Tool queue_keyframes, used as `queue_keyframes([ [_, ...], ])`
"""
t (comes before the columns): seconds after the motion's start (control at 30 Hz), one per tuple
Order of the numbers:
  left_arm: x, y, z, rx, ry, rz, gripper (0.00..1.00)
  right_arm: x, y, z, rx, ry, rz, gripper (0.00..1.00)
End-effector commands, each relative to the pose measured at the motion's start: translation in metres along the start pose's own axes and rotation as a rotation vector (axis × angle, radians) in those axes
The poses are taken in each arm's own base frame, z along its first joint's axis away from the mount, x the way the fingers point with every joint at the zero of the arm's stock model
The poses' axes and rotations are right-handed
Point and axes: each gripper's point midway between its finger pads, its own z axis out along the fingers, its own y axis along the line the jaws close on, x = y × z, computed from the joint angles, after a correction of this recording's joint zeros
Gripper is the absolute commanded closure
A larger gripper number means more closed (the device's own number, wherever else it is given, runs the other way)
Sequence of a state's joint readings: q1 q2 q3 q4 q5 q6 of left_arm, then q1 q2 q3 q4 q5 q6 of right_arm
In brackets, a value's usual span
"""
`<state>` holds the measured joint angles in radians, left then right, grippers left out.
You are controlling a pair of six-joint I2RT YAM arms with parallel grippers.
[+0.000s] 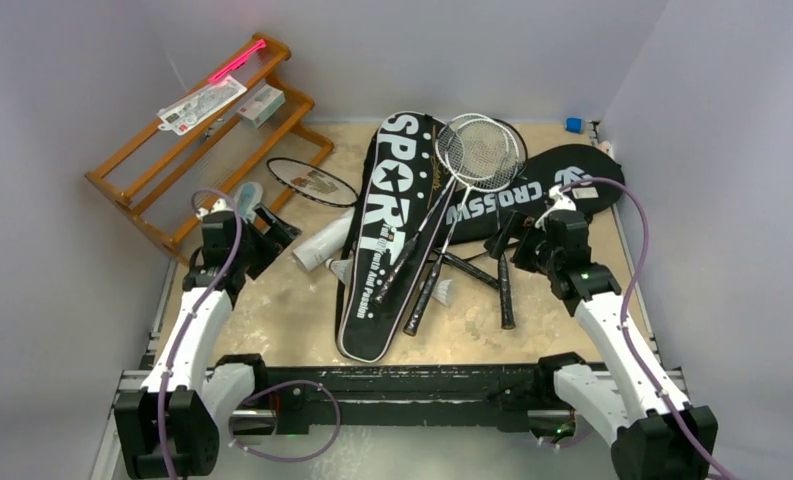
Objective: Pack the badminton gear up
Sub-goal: Pick up the racket from the center of the board.
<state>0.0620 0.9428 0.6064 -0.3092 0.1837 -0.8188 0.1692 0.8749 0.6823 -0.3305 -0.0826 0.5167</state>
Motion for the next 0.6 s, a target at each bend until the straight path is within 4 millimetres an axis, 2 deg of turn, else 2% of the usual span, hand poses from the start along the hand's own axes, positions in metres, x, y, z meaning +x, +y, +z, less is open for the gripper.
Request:
queue_keyframes([
  [0.0,0.014,-0.028,0.002,0.108,0.034,0.027,0.00,-0.016,0.016,0.003,-0.062,-0.026,-0.010,0.01],
  [0.17,0.033,-0.061,-0.002,0.166,0.053,0.185,0.00,-0.027,0.023,0.017,-0.073,-0.032,0.006,0.01],
  [0.3,0.050,-0.100,-0.011,0.359,0.087,0.302,0.00,-0.026,0.038,0.031,-0.135,0.030,0.029,0.05],
  [0.47,0.091,-0.138,-0.021,0.528,0.142,0.413,0.01,-0.033,0.061,0.040,-0.240,0.064,0.026,0.07],
  [0.57,0.106,-0.149,-0.026,0.564,0.153,0.474,0.02,-0.033,0.070,0.040,-0.287,0.077,0.016,0.06],
])
